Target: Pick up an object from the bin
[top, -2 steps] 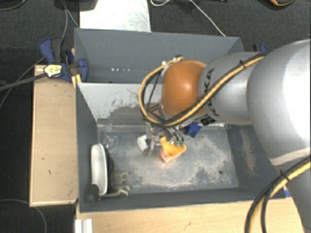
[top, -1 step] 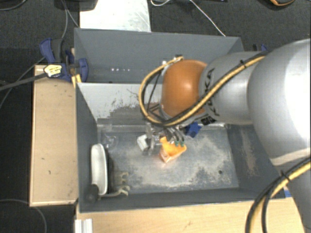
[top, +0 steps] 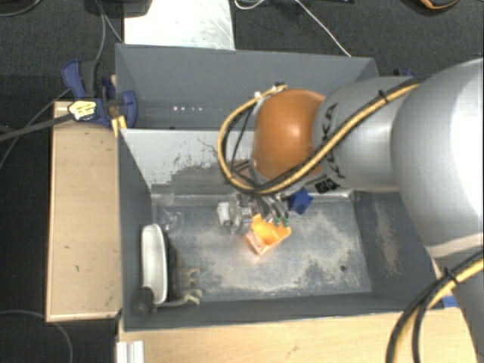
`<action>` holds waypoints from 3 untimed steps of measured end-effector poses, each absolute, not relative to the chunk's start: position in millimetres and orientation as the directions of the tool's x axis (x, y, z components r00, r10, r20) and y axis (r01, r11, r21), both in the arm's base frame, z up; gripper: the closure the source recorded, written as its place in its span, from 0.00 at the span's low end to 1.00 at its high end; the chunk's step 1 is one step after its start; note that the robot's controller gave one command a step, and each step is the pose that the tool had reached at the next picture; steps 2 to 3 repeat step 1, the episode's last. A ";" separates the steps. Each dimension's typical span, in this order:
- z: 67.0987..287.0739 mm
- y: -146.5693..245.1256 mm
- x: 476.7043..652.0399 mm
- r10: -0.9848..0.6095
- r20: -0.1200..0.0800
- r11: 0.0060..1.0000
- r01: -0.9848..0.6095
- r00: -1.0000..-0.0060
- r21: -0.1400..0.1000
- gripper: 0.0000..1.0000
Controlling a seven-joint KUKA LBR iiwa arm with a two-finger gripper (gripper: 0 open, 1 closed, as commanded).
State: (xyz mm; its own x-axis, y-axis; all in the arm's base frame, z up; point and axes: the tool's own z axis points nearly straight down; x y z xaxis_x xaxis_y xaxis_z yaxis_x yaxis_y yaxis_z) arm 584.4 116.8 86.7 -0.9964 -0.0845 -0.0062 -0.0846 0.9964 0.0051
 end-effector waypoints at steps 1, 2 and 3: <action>107.3 116.2 583.0 -0.083 -0.001 0.997 -0.083 -0.997 0.004 1.00; 107.3 116.2 583.0 -0.083 -0.001 0.997 -0.083 -0.997 0.004 1.00; 107.3 116.2 583.0 -0.083 -0.001 0.997 -0.083 -0.997 0.004 1.00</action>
Offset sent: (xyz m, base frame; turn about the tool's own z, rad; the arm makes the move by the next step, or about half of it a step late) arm 0.0000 0.0000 0.0399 0.0000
